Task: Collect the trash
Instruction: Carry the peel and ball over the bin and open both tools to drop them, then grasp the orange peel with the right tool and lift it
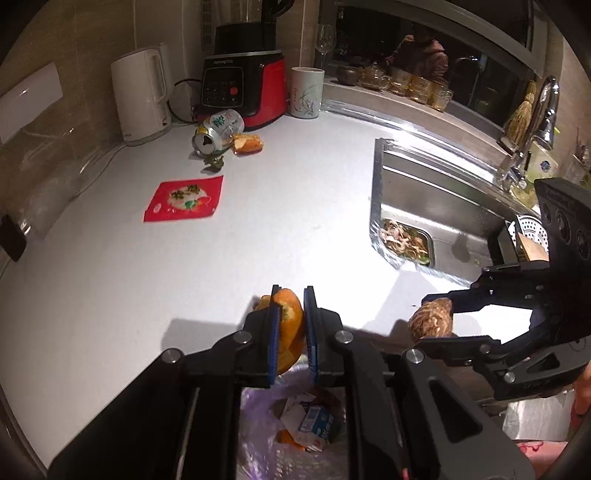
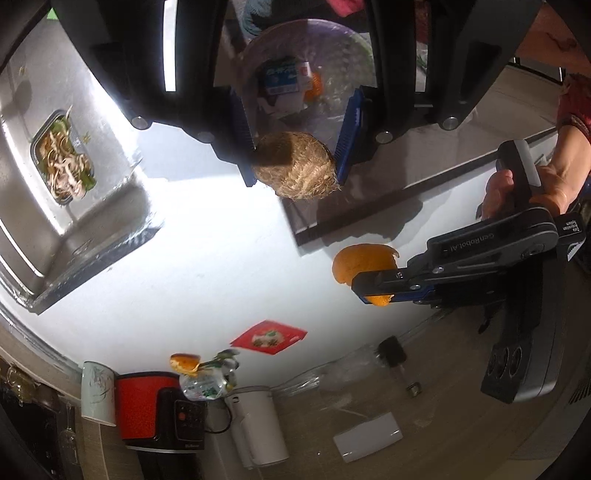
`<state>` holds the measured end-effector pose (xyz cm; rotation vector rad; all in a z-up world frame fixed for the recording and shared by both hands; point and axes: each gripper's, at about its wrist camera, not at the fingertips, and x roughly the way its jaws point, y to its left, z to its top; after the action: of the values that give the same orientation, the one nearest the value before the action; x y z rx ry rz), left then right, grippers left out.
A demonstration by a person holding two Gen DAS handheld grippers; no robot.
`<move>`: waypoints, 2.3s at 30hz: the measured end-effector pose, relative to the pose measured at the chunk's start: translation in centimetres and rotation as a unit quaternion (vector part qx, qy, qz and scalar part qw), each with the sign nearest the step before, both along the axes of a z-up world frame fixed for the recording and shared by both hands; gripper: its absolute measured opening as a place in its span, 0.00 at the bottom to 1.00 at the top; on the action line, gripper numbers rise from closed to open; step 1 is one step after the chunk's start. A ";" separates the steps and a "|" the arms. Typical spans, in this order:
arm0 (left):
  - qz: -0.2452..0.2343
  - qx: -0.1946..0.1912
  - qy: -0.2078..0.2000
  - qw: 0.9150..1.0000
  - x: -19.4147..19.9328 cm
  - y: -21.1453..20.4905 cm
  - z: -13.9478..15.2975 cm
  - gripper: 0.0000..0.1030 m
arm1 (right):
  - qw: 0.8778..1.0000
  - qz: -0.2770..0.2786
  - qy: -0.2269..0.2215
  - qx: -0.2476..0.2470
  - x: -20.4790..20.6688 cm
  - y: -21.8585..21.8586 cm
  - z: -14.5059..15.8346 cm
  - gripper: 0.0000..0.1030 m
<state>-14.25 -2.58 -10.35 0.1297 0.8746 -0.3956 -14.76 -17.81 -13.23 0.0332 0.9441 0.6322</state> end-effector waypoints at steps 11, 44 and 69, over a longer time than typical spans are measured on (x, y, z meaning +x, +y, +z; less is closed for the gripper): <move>-0.012 -0.010 0.025 1.000 -8.4 2.4 -2.3 0.11 | 0.999 -0.006 0.036 -0.033 -7.7 4.7 -7.0 0.44; -0.030 0.039 0.077 0.996 -9.0 -2.0 -11.0 0.80 | 0.989 -0.142 -0.017 -0.025 -8.5 -3.3 -1.2 0.98; 0.063 0.044 0.037 0.996 -0.8 -0.7 -5.9 0.93 | 0.989 -0.140 -0.036 -0.008 -4.1 -5.5 1.6 0.98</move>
<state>-15.01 -3.28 -16.23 0.1398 0.9688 -0.2451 -18.85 -23.26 -11.59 0.1252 0.8562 0.3636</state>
